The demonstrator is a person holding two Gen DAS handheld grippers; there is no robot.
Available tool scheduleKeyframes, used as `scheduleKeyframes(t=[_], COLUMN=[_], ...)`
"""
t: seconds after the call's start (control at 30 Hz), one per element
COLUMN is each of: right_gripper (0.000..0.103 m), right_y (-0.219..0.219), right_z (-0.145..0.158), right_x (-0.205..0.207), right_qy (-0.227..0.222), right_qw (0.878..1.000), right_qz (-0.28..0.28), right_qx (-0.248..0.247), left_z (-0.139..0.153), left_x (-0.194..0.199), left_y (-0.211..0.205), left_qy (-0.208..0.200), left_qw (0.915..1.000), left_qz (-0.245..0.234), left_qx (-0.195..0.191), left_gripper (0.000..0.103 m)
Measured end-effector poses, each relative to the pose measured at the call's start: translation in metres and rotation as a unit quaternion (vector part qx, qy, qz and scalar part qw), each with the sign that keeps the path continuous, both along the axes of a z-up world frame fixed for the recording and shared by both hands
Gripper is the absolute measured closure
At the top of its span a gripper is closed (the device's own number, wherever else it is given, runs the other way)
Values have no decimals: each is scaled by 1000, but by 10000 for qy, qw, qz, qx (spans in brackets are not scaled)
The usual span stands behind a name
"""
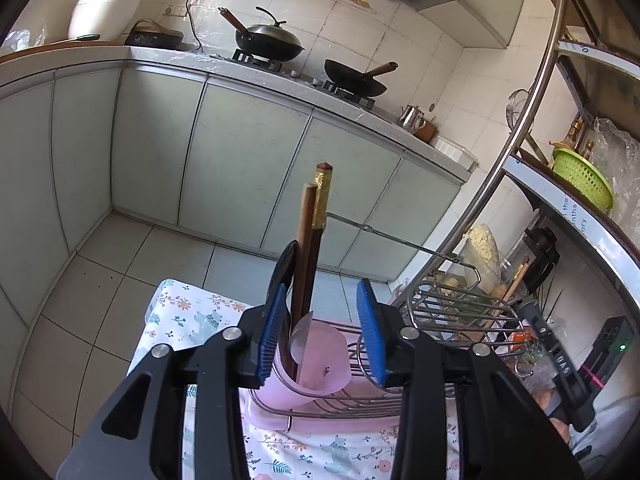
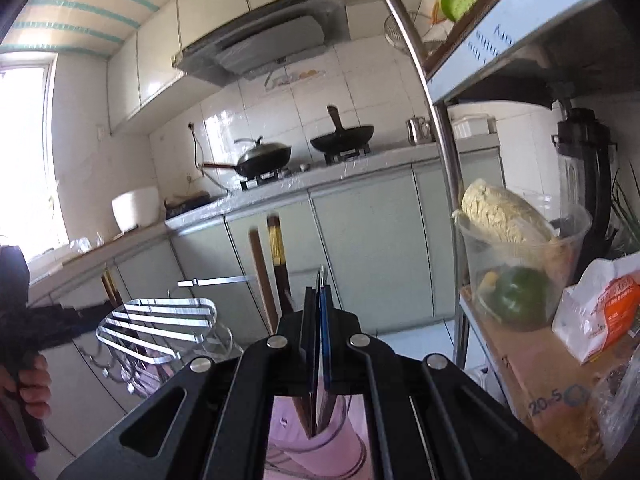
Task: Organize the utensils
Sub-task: 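Open the left gripper to drop the clear spoon into the cup while the right releases the knife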
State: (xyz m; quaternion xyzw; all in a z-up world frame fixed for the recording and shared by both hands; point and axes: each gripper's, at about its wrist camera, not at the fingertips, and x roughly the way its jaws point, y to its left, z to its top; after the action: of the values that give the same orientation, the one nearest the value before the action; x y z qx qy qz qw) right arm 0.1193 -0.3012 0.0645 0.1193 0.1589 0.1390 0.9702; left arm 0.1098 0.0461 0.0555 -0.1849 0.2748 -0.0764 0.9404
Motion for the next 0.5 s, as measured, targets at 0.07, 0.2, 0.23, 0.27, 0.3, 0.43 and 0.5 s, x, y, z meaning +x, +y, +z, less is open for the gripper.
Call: scheduleKeyframes(t=[0.07,0.2,0.23,0.27,0.3,0.43,0.5], right_gripper=[100,96,96,90,81,76,76], right_y=[3,4,4,4,3,4,3], right_z=[-5,-3,-3,-2,-1,8,15], right_x=[2,4,5,7,7,0,-5], right_qy=[97,161,199,234,264,143,51], right_qw=[9999,9998,9997,9996,9995,9998,9999], right_qz=[38,80,84,106,110,122,131], right_qx=[-50,-105,-117,-133,-134,-54,-27], left_z=[1,3,3,4,4,9,13], left_x=[0,-1,-2,-3,-3,-8,-11], left_y=[0,0,0,0,0,0,-1], left_qy=[27,7,-4,-16,-22,-91,-164], left_qw=[10000,10000,10000,10000,10000,9999,9998], left_qz=[-12,3,11,17,22,36,49], left_qx=[0,-19,-30,-35,-33,19,70], left_gripper=[63,63,62,62,62,62,62])
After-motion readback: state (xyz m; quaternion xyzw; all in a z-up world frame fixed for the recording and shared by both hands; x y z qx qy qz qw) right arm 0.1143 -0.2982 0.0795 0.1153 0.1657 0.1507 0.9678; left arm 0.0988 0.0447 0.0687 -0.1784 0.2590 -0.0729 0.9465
